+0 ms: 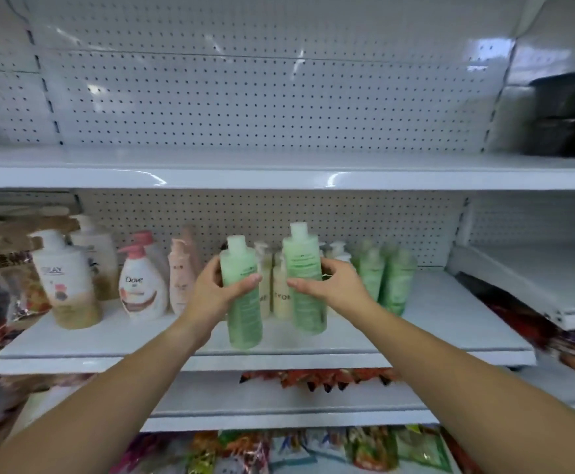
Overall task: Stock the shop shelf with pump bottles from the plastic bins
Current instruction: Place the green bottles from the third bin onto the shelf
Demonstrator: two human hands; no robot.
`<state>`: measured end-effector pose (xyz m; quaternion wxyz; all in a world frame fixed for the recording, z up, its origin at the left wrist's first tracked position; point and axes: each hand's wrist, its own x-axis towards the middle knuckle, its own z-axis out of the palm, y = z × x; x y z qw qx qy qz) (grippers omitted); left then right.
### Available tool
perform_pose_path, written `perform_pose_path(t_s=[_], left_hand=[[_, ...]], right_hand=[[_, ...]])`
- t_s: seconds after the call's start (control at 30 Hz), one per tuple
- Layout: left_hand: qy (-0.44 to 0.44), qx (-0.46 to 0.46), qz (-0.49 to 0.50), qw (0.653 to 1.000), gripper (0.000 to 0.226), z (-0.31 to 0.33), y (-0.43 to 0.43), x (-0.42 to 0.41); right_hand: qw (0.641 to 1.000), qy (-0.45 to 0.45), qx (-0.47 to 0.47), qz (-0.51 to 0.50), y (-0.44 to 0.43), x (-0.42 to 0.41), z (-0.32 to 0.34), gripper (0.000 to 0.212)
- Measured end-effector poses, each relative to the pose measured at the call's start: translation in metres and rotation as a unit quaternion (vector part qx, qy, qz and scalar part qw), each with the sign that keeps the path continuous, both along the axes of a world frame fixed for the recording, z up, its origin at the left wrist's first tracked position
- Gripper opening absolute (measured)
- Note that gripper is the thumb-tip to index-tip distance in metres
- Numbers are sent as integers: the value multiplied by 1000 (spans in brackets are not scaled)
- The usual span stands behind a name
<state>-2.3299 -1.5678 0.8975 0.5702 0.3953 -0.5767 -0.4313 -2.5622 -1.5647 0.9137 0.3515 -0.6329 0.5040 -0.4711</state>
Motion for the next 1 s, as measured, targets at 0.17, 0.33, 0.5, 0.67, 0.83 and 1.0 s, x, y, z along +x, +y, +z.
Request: perform_pose_path(t_s=[0.17,0.33,0.5,0.67,0.83,1.0], left_hand=[[15,17,-61,998,54,0,-3,-67],[-5,19,-109,994,56,6,-14,-120],[13,23,-196,980,42,21,-30,-161],[36,47,-254,965,27,36,-50,-192],[11,51,-288,956,51,43,-73,-206],[-22,60,-279,958,54,36,-85,-226]], right_hand=[[998,-36,13,-50,11,-64,-5,49],[995,-64,10,-79,15,-108,-6,43],[988,-93,11,-122,9,-145,2,38],[980,-108,-1,-164,-4,-177,15,49],[975,-133,32,-172,-16,-197,20,33],[976,-138,56,-159,-27,-219,8,41]])
